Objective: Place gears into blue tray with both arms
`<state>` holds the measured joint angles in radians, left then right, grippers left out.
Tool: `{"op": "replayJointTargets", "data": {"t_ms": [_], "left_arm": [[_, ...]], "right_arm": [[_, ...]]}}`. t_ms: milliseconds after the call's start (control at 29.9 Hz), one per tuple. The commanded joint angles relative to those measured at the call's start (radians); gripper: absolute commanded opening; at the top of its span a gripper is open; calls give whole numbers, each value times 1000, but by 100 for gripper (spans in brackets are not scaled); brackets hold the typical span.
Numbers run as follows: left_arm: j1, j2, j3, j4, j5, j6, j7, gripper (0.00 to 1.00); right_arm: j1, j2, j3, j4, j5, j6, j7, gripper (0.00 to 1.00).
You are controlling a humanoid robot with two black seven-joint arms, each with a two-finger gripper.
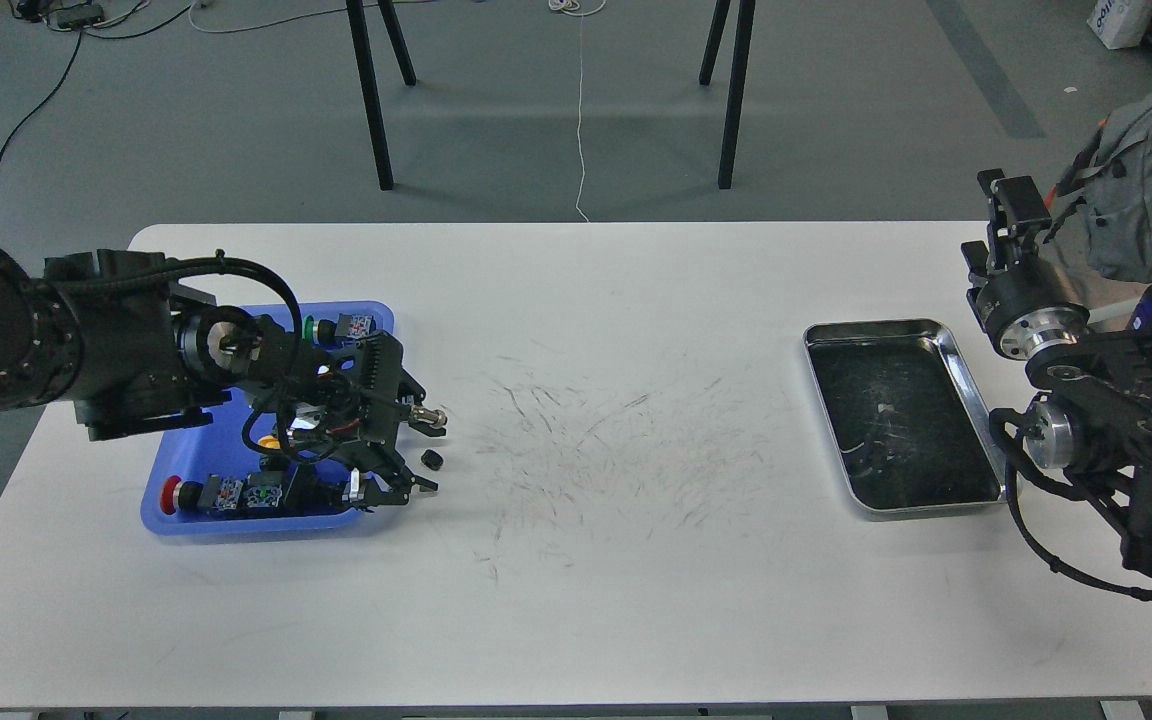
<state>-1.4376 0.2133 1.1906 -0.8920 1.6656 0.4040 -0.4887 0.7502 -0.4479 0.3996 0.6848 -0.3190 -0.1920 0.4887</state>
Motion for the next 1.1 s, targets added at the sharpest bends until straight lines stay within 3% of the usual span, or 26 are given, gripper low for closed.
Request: {"op": "replayJointTargets", "data": {"t_ms": [0,702,869,1070], "left_arm": [[2,0,0,4,0,3,0,54],[3,-23,1,28,0,4,0,45],[3,-23,1,41,2,6,0,37],[8,-23,1,68,2,6,0,34]], "right_arm": [[0,5,-2,-1,0,-1,0,95],[-5,9,-12,-2,-8,-3,0,95],[-6,9,-13,-4,-9,-1,0,95],[-6,24,-15,-16,-11,-1,0,95]]}}
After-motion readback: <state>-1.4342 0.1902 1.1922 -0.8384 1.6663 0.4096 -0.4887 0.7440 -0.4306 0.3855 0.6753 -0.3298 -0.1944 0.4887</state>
